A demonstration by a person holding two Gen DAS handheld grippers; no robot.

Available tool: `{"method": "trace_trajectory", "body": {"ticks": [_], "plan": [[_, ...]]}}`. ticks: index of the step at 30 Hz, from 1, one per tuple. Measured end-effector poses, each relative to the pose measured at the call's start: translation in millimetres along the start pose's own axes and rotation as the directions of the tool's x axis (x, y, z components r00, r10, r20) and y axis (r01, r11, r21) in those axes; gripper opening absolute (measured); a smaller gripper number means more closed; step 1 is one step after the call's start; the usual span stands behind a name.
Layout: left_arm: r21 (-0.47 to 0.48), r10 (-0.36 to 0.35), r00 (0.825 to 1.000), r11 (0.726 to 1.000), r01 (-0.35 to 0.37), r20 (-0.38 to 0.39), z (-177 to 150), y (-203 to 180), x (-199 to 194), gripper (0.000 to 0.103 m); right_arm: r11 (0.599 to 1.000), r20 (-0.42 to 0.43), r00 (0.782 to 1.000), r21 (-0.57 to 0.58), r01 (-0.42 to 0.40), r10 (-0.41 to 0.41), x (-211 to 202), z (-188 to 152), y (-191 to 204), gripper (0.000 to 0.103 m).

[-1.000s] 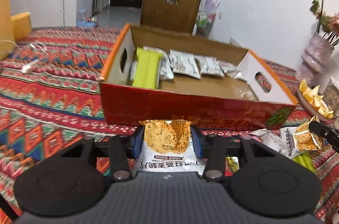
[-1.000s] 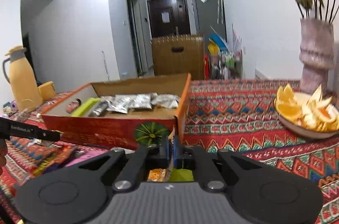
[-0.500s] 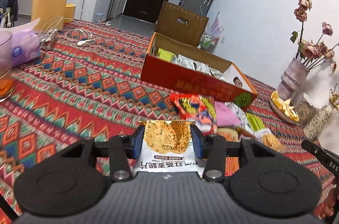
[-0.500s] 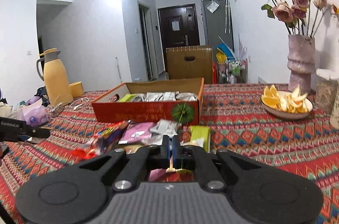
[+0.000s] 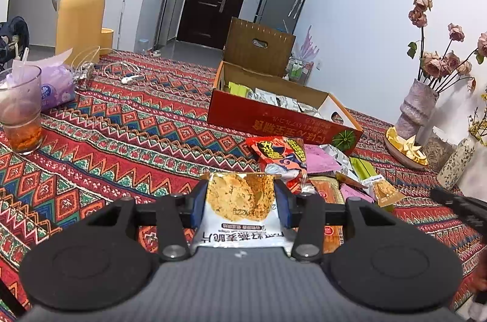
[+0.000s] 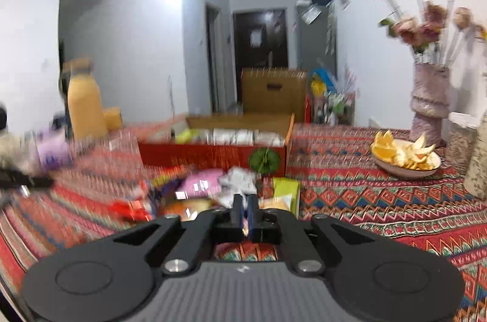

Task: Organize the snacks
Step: 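Grasp a cracker packet with the left tool while the right tool grasps another cracker packet, then carry both cracker packets into the orange box and open both tools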

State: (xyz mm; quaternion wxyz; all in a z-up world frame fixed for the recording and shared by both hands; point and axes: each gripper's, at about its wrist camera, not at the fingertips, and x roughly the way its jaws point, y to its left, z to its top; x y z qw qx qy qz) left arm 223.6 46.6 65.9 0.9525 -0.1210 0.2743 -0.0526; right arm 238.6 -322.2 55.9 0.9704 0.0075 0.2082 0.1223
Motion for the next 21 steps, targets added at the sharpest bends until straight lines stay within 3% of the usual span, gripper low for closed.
{"method": "trace_trajectory", "body": {"ticks": [1,3,11,13,16,21], "plan": [[0.0,0.003,1.0,1.0,-0.003,-0.005,0,0,2,0.046,1.0,-0.016,1.0,-0.027,0.011,-0.012,11,-1,1,0.043],[0.003,0.006,1.0,1.0,-0.006,-0.011,-1,-1,5,0.046,0.996,-0.051,0.998,-0.086,0.036,-0.04,42,-3,1,0.064],[0.016,0.037,0.999,0.999,-0.037,-0.017,-2,2,11,0.046,0.978,-0.168,0.979,-0.195,0.078,-0.111,133,-2,-3,0.058],[0.012,0.042,0.999,0.999,-0.041,-0.022,-2,5,13,0.046,0.977,-0.177,0.976,-0.189,0.096,-0.13,140,-5,-4,0.05],[0.007,0.045,0.999,0.999,-0.044,-0.03,-4,8,16,0.046,0.979,-0.163,0.978,-0.177,0.1,-0.129,130,-8,-3,0.041],[-0.013,0.019,0.998,1.0,-0.02,-0.057,-13,8,17,0.046,0.978,-0.124,0.979,-0.155,0.142,-0.162,78,-15,0,0.039]]}}
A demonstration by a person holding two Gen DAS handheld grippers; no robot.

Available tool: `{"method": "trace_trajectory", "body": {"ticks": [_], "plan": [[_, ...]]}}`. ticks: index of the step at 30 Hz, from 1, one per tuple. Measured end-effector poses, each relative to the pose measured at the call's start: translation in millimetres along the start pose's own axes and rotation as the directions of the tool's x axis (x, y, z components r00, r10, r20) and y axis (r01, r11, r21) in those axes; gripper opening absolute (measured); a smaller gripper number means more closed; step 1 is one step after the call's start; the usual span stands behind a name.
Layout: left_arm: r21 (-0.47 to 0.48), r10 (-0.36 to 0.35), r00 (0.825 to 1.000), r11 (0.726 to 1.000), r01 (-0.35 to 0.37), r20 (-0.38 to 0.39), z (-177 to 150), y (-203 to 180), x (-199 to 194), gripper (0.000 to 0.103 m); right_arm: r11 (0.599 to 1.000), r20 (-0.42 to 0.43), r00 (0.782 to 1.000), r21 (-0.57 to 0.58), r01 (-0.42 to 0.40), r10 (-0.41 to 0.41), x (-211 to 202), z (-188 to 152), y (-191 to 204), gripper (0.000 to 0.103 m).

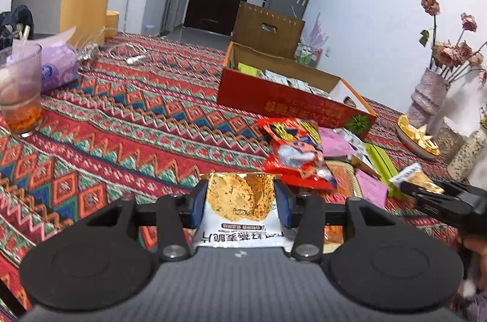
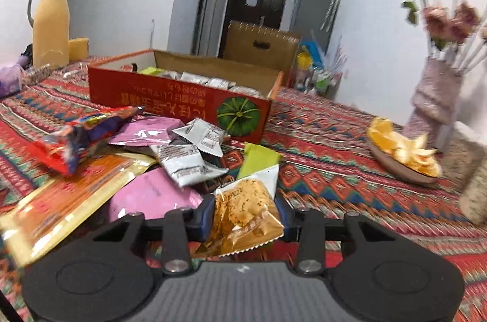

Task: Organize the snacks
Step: 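Carry both cracker packets into the orange box and open both tools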

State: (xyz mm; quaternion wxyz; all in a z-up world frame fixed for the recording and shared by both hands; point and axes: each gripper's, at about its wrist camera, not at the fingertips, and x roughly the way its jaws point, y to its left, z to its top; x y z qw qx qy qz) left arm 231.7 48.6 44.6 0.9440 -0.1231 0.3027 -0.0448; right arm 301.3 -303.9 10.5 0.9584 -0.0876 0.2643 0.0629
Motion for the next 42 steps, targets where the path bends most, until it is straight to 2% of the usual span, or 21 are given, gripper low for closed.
{"method": "trace_trajectory", "body": {"ticks": [7,11,16,22,26,29,33,37,38,40,42], "plan": [[0.018,-0.045,0.999,0.999,0.045,-0.019,-15,-9,-6,0.046,0.995,0.04,0.999,0.088,-0.034,0.031,-83,-32,5,0.039],[0.034,-0.071,0.997,0.997,0.071,-0.005,-15,-15,-12,0.046,0.997,0.073,0.997,0.076,-0.027,0.021,-107,-34,8,0.039],[0.047,-0.085,0.996,0.995,0.083,0.038,0,-18,-18,0.046,0.995,0.149,0.988,0.093,-0.041,0.027,-119,-21,5,0.039],[0.039,-0.144,0.987,0.989,0.142,0.065,52,-16,-8,0.046,0.979,0.256,0.959,0.126,-0.16,0.123,-112,15,-7,0.039],[0.057,-0.176,0.981,0.984,0.172,0.087,106,-21,17,0.046,0.968,0.312,0.936,0.132,-0.213,0.163,-95,62,-22,0.039],[0.08,-0.194,0.978,0.979,0.188,0.081,150,-33,54,0.046,0.957,0.339,0.919,0.13,-0.257,0.201,-66,106,-36,0.039],[0.139,-0.147,0.988,0.98,0.141,0.037,197,-57,134,0.046,0.943,0.294,0.929,0.175,-0.284,0.225,5,160,-48,0.039],[0.156,-0.068,0.997,0.985,0.072,-0.032,222,-73,224,0.046,0.963,0.177,0.968,0.17,-0.211,0.181,101,198,-43,0.039],[0.15,-0.053,0.997,0.987,0.06,-0.048,227,-75,243,0.046,0.97,0.126,0.978,0.159,-0.183,0.164,131,205,-40,0.039],[0.168,-0.047,0.996,0.984,0.06,-0.079,233,-80,282,0.046,0.979,0.047,0.989,0.143,-0.148,0.142,178,210,-36,0.039],[0.179,0.0,0.992,0.984,0.023,-0.123,235,-83,317,0.046,0.984,-0.038,0.992,0.141,-0.113,0.12,224,211,-34,0.039]]}}
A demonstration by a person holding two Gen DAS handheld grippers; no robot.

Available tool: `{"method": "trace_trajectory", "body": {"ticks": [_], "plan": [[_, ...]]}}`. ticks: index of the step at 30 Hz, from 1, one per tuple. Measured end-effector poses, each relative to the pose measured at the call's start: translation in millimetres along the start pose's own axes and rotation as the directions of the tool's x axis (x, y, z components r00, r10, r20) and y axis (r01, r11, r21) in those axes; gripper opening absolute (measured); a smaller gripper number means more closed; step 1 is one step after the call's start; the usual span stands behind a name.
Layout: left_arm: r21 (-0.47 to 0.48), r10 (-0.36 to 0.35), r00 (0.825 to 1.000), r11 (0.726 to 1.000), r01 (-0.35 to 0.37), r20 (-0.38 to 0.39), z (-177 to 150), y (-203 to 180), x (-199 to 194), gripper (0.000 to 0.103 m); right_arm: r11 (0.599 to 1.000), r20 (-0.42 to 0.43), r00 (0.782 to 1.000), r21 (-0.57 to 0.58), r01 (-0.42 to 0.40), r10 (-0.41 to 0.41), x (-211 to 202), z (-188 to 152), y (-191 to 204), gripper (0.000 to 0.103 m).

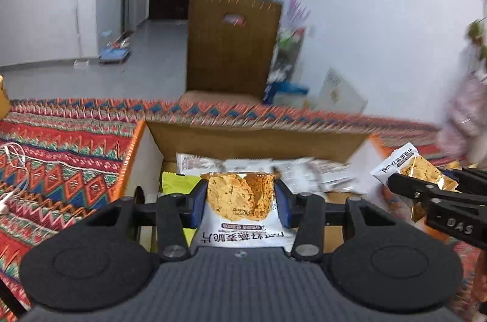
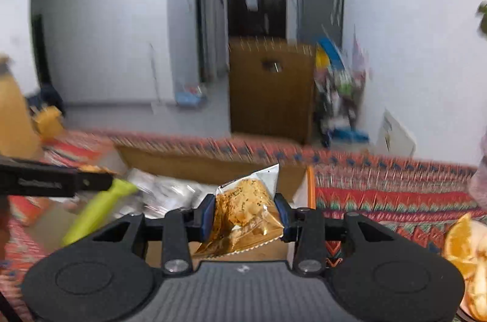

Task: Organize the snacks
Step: 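Carry both cracker packets into the orange box and open both tools, then return both open tools from the box to the snack pile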

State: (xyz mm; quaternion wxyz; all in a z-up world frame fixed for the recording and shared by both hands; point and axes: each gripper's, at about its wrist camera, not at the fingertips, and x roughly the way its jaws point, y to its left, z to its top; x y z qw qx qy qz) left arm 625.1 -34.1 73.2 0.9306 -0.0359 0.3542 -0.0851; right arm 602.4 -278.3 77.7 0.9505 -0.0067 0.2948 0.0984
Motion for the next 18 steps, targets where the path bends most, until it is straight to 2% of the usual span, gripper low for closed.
{"method": "trace_trajectory", "body": {"ticks": [2,5,7,8,9,12,13,18], "plan": [[0.001,0.013,0.999,1.0,-0.013,-0.036,2,0,25,0.046,0.999,-0.062,0.997,-0.019,0.038,-0.04,35,-1,-3,0.04],[-0.012,0.023,0.997,1.0,-0.024,-0.08,-2,2,49,0.047,0.997,-0.132,0.988,-0.037,0.075,-0.079,65,-6,-4,0.042],[-0.019,-0.011,0.996,1.0,0.009,-0.083,-3,5,46,0.054,0.996,-0.112,0.99,-0.05,0.077,-0.082,61,-7,1,0.065],[-0.016,-0.012,0.998,1.0,0.011,-0.066,-3,5,43,0.058,0.994,-0.101,0.99,-0.056,0.092,-0.097,58,-6,4,0.066],[-0.006,-0.003,0.999,1.0,0.003,-0.053,-2,5,37,0.063,0.994,-0.091,0.992,-0.061,0.085,-0.091,55,-5,5,0.068],[0.031,-0.013,0.999,0.999,0.014,-0.034,-4,2,12,0.065,0.995,-0.066,0.994,-0.06,0.084,-0.088,37,1,3,0.07],[0.041,-0.021,1.0,0.999,0.022,-0.021,-5,0,1,0.071,0.995,-0.053,0.995,-0.058,0.077,-0.08,27,4,1,0.072],[0.094,-0.062,0.998,0.994,0.059,0.033,-14,2,-75,0.082,0.998,0.044,0.998,-0.042,0.04,-0.039,-40,14,-5,0.076]]}}
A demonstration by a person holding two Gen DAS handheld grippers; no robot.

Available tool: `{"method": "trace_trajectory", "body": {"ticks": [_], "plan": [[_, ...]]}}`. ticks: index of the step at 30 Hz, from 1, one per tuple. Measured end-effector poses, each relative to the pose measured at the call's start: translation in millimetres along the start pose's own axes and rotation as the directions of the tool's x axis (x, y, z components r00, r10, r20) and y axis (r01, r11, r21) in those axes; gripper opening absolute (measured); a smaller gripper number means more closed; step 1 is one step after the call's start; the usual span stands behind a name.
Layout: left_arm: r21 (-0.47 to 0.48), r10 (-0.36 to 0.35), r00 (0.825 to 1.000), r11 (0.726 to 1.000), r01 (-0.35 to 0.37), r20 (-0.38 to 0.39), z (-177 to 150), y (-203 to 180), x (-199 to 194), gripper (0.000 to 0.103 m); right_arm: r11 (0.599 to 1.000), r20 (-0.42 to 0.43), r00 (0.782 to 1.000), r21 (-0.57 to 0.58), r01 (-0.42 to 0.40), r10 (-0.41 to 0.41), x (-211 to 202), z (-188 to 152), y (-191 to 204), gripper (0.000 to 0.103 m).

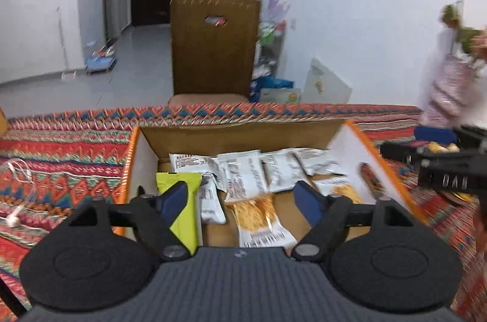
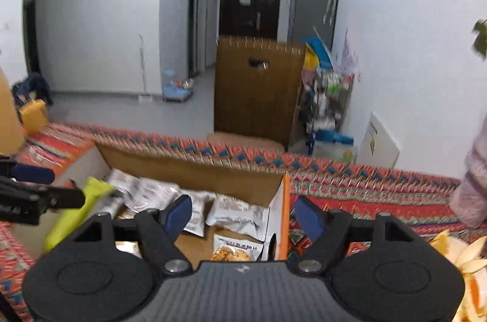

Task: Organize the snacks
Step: 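Return both open tools from the box to the snack pile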

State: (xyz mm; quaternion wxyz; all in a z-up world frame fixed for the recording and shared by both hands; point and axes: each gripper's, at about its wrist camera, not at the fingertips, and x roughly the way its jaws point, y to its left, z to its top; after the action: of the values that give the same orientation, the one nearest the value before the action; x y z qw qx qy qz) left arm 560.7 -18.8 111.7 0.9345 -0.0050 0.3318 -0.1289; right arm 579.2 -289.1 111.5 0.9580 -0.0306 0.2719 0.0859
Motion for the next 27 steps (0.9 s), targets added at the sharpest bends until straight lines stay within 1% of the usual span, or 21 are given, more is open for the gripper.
{"method": "trace_trajectory", "body": {"ticks": [3,6,10,11,13,16,19,20,23,25,27], "plan": [[0.037,-0.021,0.997,0.999,0.019,0.069,-12,-6,-54,0.088,0.999,0.08,0.996,-0.019,-0.036,0.038,-59,-3,-3,0.086],[0.04,-0.048,0.991,0.998,0.044,0.126,-39,-9,-110,0.099,0.997,0.148,0.987,-0.05,-0.06,0.066,-117,-17,-1,0.088],[0.023,-0.094,0.982,0.996,0.091,0.165,-92,-14,-172,0.101,0.992,0.2,0.972,-0.046,-0.117,0.124,-187,-54,5,0.092],[0.023,-0.091,0.98,0.996,0.088,0.176,-105,-15,-184,0.101,0.991,0.207,0.969,-0.044,-0.128,0.134,-202,-66,7,0.092],[0.0,-0.075,0.973,0.997,0.077,0.218,-133,-17,-208,0.103,0.989,0.234,0.961,-0.027,-0.147,0.149,-232,-92,12,0.096],[-0.052,-0.061,0.967,0.996,0.076,0.249,-172,-18,-238,0.103,0.987,0.258,0.953,-0.022,-0.162,0.162,-266,-128,19,0.1],[-0.11,-0.047,0.967,0.991,0.077,0.249,-206,-19,-259,0.103,0.992,0.266,0.956,-0.018,-0.121,0.121,-292,-164,28,0.102],[-0.117,-0.047,0.968,0.99,0.078,0.247,-216,-20,-265,0.103,0.994,0.263,0.959,-0.014,-0.105,0.105,-300,-178,32,0.102],[-0.143,-0.018,0.97,0.988,0.054,0.241,-245,-24,-278,0.103,0.995,0.24,0.967,0.033,-0.092,0.081,-317,-208,39,0.102],[-0.142,-0.007,0.978,0.989,0.037,0.21,-263,-28,-282,0.103,0.992,0.212,0.975,0.084,-0.09,0.071,-322,-228,39,0.103],[-0.127,0.002,0.983,0.992,0.022,0.185,-276,-32,-282,0.103,0.992,0.176,0.983,0.104,-0.075,0.056,-324,-245,40,0.103]]}}
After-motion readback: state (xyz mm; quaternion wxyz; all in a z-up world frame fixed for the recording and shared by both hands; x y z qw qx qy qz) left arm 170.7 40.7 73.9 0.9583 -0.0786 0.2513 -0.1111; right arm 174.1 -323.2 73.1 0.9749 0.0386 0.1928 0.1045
